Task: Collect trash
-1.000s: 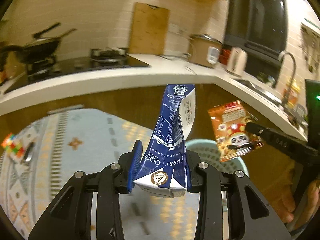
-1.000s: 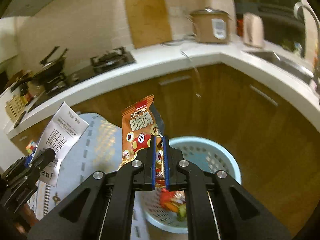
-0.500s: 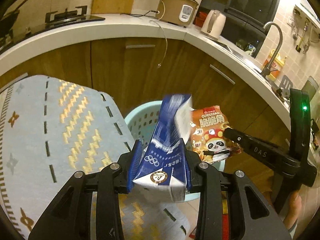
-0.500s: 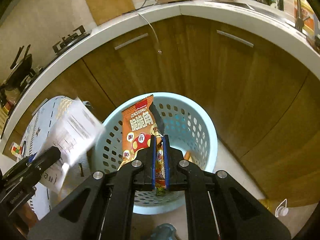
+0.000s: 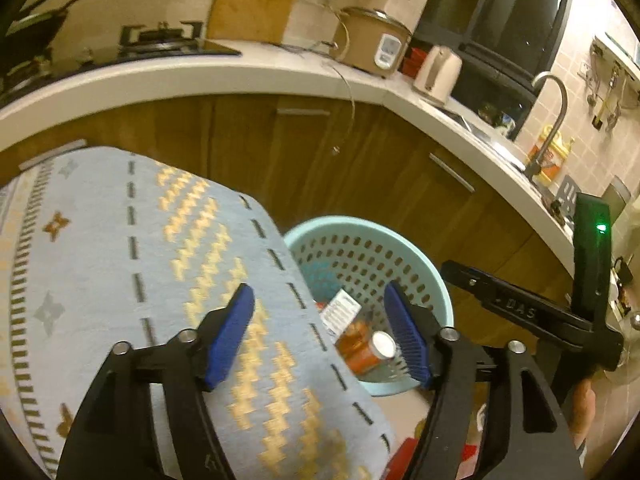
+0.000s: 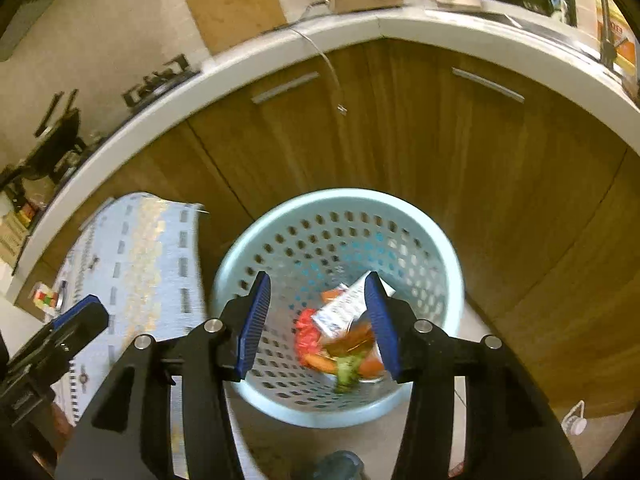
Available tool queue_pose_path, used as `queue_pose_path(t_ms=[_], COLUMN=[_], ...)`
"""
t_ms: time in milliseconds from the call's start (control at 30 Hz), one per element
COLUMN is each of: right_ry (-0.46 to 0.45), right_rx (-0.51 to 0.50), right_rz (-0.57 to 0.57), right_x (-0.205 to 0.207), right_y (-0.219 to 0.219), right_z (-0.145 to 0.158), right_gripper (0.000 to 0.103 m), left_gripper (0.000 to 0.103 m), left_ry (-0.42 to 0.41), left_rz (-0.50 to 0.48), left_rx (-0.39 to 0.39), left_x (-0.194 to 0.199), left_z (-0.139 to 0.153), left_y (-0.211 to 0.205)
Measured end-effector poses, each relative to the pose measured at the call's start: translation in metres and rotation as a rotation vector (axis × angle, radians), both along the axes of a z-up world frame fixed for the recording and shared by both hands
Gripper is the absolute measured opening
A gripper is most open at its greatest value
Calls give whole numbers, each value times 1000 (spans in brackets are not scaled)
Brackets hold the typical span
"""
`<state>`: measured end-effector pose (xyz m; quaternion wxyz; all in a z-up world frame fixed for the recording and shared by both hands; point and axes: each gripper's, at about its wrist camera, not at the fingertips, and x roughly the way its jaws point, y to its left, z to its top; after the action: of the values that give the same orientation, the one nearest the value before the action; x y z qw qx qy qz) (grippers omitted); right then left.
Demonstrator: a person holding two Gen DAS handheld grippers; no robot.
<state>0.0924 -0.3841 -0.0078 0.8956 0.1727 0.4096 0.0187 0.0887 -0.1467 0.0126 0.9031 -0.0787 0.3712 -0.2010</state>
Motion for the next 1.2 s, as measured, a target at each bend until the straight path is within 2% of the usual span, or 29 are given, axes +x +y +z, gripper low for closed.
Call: queue_pose_path(t_ms=[133, 267, 433, 600, 733, 933, 1200], right_ry=[-86, -176, -241, -282, -301, -301, -287], right_rx=[-31, -77, -154, -240, -282, -277, -290], right_rz=[12, 0, -14, -20, -29, -50, -37], right_x=[-11, -29, -46, -57, -60, -58, -49], right_y=[22, 45, 75, 97, 107, 107, 114], right_z=[23, 38, 41, 41, 41, 35, 29], right_gripper=[47, 58, 58, 58, 58, 58, 58], left_gripper=[76, 87, 90, 95, 95, 95, 95], left_ry=[-71, -171, -251, -389, -333, -334, -283], left_rz=[65, 156, 250, 416, 409, 403, 391], left_rx=[31, 95, 184, 285, 277, 259, 213], left_x=[-16, -38, -55, -70, -65, -66, -61], left_z=[11, 17, 12, 2, -6, -8, -13], left_y=[18, 37, 54, 66, 72, 77, 84])
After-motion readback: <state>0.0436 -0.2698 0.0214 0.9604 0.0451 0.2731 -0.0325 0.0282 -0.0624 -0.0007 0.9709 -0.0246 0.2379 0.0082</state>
